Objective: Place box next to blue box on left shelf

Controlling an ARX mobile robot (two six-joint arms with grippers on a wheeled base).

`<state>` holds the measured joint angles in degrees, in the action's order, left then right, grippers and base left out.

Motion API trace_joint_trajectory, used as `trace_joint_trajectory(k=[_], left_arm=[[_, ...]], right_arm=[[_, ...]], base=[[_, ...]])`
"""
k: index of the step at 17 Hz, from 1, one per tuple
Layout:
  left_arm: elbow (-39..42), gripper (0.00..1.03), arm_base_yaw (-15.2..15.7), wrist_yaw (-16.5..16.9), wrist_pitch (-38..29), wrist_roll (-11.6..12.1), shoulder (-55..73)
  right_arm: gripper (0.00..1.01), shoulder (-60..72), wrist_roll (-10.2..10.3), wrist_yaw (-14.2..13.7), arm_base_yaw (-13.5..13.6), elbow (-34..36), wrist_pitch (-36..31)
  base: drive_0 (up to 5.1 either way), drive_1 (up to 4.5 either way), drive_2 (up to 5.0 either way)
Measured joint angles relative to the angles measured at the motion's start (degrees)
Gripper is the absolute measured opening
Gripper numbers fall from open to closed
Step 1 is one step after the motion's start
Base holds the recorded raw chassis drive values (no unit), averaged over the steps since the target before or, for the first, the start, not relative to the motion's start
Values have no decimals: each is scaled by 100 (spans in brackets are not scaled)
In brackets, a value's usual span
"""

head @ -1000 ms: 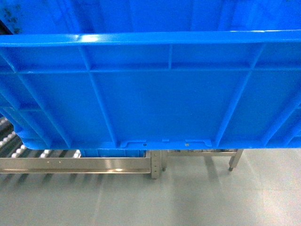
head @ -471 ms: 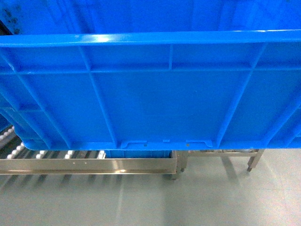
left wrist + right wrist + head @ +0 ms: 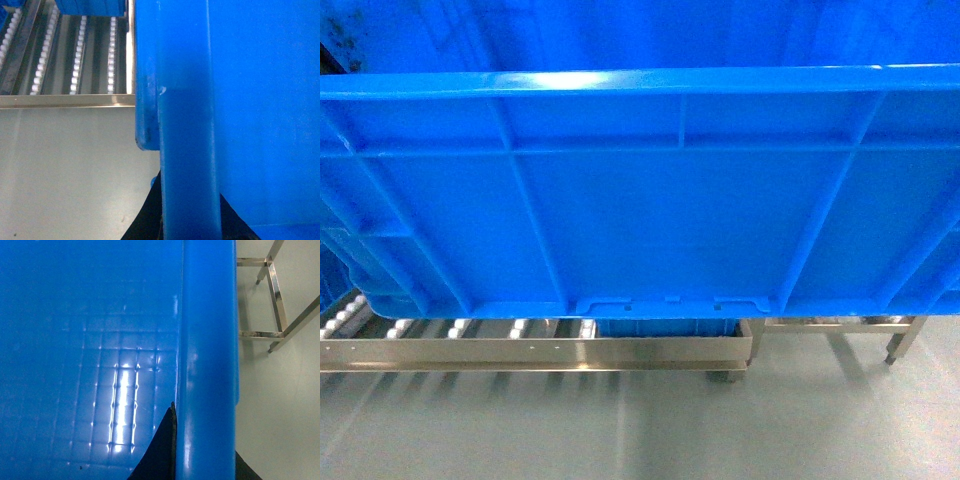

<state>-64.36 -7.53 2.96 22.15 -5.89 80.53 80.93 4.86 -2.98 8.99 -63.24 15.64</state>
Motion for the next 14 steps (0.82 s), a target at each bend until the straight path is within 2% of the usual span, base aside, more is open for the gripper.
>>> trace_joint_trajectory(k=[14], left_arm=[[0, 5, 0, 2, -20, 2, 0]], right_arm=[[7, 0, 0, -2, 0, 0, 0]], base=[[-497, 244, 244]])
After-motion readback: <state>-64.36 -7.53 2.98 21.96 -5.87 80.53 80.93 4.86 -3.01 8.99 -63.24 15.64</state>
